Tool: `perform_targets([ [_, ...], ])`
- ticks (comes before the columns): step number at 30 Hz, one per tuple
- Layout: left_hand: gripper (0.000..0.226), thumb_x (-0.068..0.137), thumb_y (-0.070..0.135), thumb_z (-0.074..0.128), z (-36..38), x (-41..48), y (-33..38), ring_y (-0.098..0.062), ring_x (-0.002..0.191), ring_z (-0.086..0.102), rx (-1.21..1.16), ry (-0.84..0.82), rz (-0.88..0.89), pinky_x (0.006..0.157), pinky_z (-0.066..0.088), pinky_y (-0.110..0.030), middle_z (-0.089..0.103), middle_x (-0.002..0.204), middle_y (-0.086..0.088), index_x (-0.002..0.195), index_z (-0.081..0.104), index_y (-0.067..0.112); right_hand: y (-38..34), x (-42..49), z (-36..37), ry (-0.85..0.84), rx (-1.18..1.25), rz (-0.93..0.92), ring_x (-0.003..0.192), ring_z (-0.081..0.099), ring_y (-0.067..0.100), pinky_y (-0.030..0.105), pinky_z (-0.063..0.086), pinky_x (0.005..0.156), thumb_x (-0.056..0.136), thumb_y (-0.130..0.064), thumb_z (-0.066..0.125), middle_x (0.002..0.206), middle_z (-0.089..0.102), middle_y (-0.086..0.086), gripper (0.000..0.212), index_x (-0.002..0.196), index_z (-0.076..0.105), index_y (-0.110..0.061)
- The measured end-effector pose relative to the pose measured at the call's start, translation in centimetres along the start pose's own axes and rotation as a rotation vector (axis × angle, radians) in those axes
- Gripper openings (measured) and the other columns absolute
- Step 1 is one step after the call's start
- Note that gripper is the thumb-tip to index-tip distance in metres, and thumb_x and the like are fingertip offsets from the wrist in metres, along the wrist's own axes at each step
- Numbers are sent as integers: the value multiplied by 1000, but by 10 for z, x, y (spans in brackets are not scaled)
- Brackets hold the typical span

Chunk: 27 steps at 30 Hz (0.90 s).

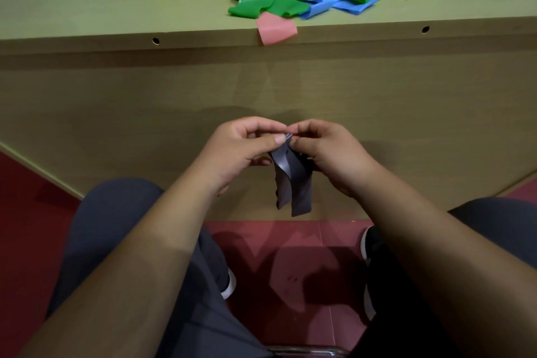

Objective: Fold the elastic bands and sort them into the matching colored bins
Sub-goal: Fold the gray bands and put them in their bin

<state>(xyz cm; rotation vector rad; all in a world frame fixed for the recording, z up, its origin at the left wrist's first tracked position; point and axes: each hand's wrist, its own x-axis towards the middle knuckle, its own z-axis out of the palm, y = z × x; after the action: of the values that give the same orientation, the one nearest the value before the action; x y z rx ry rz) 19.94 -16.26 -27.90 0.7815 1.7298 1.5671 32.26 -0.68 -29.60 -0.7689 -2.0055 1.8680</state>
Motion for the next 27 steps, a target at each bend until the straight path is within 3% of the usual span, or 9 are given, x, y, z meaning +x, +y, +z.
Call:
perform_targets([
  [2, 21, 93, 9, 79, -1, 0, 1, -12, 97, 72, 30, -14, 31, 79, 54, -30, 81, 108, -5, 113, 79, 15, -1, 0, -1, -13, 11, 5, 92, 74, 9, 25, 54, 80, 98, -6, 69, 101, 82, 0, 19, 110, 78, -18],
  [5, 25, 92, 5, 77, -3, 0, 1, -11, 100, 71, 66, 0, 64, 81, 52, -28, 81, 110, -5, 115, 78, 14, -1, -2, -2, -45, 31, -2, 99, 77, 20, 36, 58, 92, 100, -5, 66, 102, 82, 8, 18, 107, 80, -13],
  [9, 27, 92, 3, 76, -6, 0, 1, -13, 104, 72, 41, 9, 97, 86, 53, -28, 81, 111, -6, 118, 76, 12, -2, -4, -4, -56, 23, -35, 85, 71, 14, 34, 54, 83, 104, -12, 66, 95, 81, 6, 16, 107, 81, -14],
  [14, 40, 88, -10, 74, -9, 1, 0, -24, 119, 72, -117, 22, 140, 101, 56, -31, 77, 120, -15, 125, 68, 2, -3, -1, -3, -7, 74, -104, 82, 64, 18, 43, 52, 84, 102, -10, 67, 91, 77, 4, 15, 98, 79, -18],
  [18, 31, 86, -4, 80, -9, 3, -4, -13, 100, 74, -51, 131, 119, 91, 57, -27, 79, 105, -5, 114, 74, 8, -5, -2, -2, 16, 105, -124, 82, 65, 18, 40, 55, 85, 103, -7, 66, 91, 75, 4, 11, 103, 75, -12],
  [22, 14, 90, 0, 79, -5, 5, -4, -14, 79, 70, -28, 166, 120, 76, 59, -25, 77, 87, -2, 101, 77, 9, -6, -3, 0, 39, 98, -140, 87, 70, 16, 43, 59, 91, 103, -5, 65, 96, 78, 8, 11, 107, 75, -9],
  [25, 14, 91, 0, 78, -1, 6, -3, -16, 78, 71, -59, 188, 133, 79, 62, -28, 77, 86, -3, 96, 78, 13, -6, -3, 0, 52, 93, -150, 92, 72, 19, 49, 59, 98, 102, -7, 66, 105, 79, 15, 12, 109, 75, -10],
  [27, 14, 91, -1, 78, 1, 6, -3, -17, 81, 72, -92, 197, 126, 83, 63, -31, 78, 88, -4, 96, 79, 12, -8, -5, -1, 68, 79, -162, 92, 73, 16, 45, 60, 93, 102, -8, 67, 107, 79, 14, 12, 109, 76, -12],
])
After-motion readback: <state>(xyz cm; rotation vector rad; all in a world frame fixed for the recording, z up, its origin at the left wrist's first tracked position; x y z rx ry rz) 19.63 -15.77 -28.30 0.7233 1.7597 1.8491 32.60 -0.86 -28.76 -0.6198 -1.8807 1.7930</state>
